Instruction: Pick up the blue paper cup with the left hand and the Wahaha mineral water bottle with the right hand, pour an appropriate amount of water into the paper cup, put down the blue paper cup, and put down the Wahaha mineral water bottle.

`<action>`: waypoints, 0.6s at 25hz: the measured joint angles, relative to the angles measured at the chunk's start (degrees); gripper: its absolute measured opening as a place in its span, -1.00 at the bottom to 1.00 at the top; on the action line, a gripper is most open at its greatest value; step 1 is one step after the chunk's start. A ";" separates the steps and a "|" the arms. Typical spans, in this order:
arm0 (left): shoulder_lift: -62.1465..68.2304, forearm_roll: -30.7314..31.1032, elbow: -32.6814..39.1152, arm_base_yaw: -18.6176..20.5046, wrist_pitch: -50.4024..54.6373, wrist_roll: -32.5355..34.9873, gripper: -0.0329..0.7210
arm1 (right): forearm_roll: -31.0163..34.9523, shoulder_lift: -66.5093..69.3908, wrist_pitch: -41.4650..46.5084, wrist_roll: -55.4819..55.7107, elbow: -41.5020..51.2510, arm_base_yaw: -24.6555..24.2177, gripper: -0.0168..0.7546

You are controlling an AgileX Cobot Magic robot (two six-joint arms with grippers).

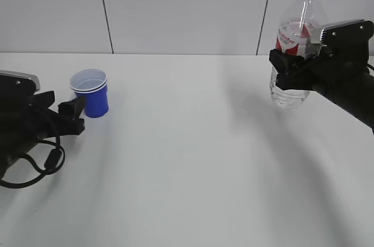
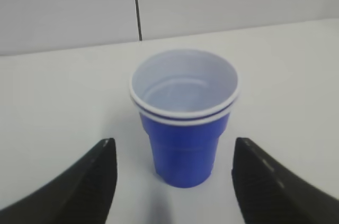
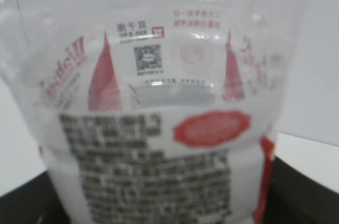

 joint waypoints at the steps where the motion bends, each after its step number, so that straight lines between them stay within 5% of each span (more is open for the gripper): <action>1: -2.01 0.21 1.17 0.00 0.00 0.03 0.43 | 0.00 0.00 -0.04 0.28 0.00 0.00 0.30; 5: -12.48 0.36 4.44 0.00 3.71 0.03 0.39 | 0.00 0.00 -0.33 0.82 0.00 0.00 0.30; 15: -40.45 -0.75 5.44 0.00 36.68 0.03 0.39 | -0.08 0.00 -0.47 0.82 0.00 0.00 0.30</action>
